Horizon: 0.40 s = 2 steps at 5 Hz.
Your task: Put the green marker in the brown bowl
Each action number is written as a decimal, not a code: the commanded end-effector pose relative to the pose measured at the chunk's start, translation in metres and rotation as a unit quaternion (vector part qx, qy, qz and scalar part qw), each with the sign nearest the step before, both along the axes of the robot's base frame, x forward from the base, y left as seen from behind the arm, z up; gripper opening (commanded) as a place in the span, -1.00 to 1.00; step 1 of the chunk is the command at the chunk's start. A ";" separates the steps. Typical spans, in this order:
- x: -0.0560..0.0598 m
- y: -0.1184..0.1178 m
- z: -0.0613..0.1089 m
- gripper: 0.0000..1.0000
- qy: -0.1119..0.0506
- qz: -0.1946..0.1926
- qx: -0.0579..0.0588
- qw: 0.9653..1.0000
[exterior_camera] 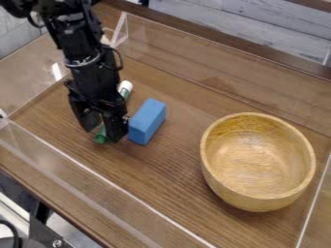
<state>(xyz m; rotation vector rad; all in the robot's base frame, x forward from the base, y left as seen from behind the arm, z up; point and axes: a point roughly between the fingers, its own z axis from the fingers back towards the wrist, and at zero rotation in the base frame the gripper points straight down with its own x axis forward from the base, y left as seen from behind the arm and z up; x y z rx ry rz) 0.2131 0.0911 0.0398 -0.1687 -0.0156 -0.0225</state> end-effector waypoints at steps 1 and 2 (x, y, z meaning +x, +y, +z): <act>0.005 0.005 0.002 1.00 -0.018 0.009 0.003 1.000; 0.006 0.004 -0.003 1.00 -0.020 0.011 0.000 1.000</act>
